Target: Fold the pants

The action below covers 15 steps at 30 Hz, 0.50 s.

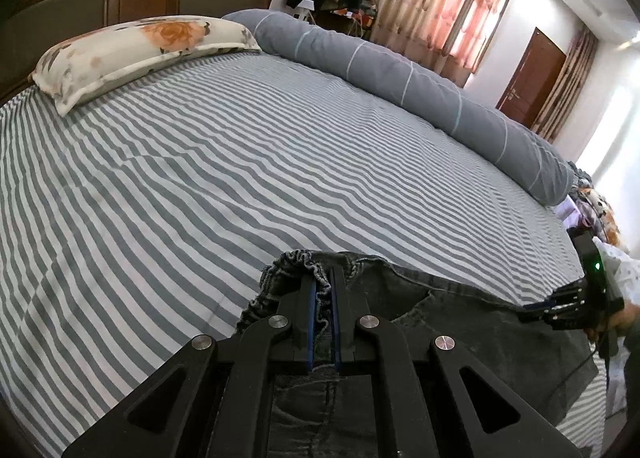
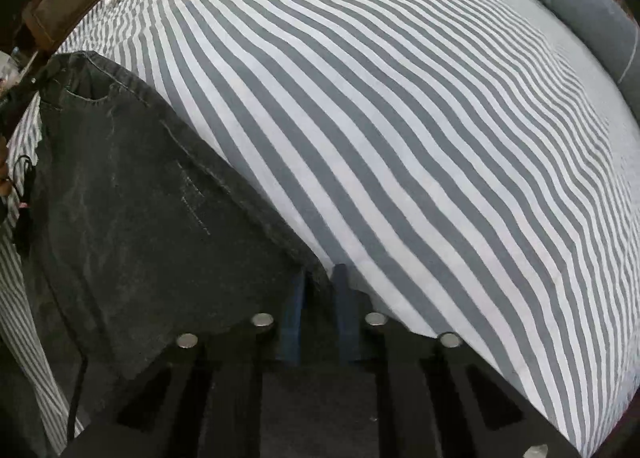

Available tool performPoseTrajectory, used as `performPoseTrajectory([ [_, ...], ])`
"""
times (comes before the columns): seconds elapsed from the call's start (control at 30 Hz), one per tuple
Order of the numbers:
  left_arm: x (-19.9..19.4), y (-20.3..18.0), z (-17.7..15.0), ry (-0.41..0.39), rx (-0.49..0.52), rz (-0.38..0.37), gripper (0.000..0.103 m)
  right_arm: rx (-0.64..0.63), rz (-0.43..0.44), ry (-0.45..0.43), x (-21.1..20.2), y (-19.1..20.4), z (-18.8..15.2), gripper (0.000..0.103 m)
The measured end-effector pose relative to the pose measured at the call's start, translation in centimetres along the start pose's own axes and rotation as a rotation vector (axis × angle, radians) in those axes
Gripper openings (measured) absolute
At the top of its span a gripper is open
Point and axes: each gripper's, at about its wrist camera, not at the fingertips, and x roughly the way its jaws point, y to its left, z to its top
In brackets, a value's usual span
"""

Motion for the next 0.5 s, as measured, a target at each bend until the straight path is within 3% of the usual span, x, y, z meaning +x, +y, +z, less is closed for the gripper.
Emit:
performPoseTrajectory([
  [0.23,-1.3,-0.8,0.5,0.028,0.076,-0.003,0.006,0.037,-0.105,-0.076,-3.7,4.0,-1.2,0.003],
  [0.5,-5.7,-0.1,1.4,0.067,0.159,-0.1,0.006,0.097,-0.182,-0.143,-9.7,9.8,-6.2,0.003],
])
